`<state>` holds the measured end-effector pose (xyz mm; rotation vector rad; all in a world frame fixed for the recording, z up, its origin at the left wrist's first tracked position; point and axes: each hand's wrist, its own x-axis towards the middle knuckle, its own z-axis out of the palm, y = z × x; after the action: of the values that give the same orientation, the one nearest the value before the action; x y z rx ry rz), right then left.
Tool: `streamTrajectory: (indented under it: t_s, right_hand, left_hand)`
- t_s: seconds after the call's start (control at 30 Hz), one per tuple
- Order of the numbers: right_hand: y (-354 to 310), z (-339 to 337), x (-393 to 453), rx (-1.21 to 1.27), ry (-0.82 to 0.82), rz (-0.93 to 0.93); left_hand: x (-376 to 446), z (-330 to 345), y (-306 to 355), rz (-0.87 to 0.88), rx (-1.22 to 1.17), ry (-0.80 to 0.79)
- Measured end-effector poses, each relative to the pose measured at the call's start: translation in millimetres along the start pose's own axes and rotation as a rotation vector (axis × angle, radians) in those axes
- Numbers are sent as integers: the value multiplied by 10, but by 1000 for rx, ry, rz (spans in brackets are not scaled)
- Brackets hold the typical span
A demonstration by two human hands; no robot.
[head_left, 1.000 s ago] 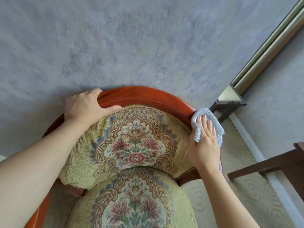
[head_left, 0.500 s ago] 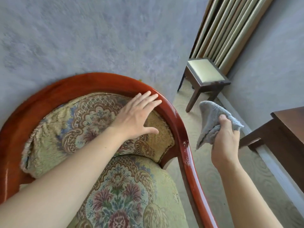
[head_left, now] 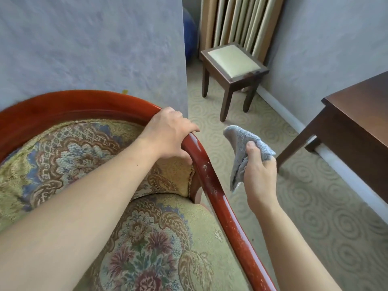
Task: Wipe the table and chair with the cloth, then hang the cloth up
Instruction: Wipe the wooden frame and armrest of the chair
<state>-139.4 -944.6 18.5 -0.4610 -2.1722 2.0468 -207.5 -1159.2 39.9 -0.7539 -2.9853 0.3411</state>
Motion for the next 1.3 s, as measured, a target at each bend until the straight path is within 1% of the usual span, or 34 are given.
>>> streamTrajectory:
  t_s: [0.1, 0.17, 0.33, 0.43, 0.53, 0.63, 0.73, 0.8, 0.87, 0.93, 1.03, 1.13, 1.3]
  right_hand:
    - [15, -33, 16, -34, 61, -37]
    - [32, -13, 0, -31, 76, -49]
    - [101, 226, -142, -42, 132, -33]
    - [151, 415, -238, -78, 132, -76]
    - [195, 612, -283, -183, 147, -132]
    - [195, 874, -352, -333, 131, -194]
    - [268, 1048, -435, -456, 88, -219]
    - [308, 1097, -458, -544, 33, -330]
    - [306, 1170, -436, -602, -46, -412]
    - [276, 1259, -350, -643, -105, -493]
    - [254, 1319, -232, -701, -121, -565]
    - [389, 1217, -312, -754, -75, -553]
    - [803, 750, -761, -886, 59, -430]
  left_hand:
    - [126, -66, -63, 36, 84, -48]
    - [150, -39, -102, 71, 123, -44]
    - [160, 52, -173, 178, 128, 105]
    - [166, 75, -201, 219, 114, 178]
    - [140, 113, -197, 219, 94, 220]
    - [109, 137, -198, 220, 29, 249]
    - [73, 79, -293, 234, -123, 218]
    - [48, 37, -443, 163, -42, 241]
    - [15, 24, -593, 73, 65, 306]
    - [-9, 58, -655, 69, 30, 352]
    - [14, 99, -650, 70, -7, 392]
    - [19, 91, -644, 85, -4, 400]
    - [-26, 39, -650, 98, 38, 382]
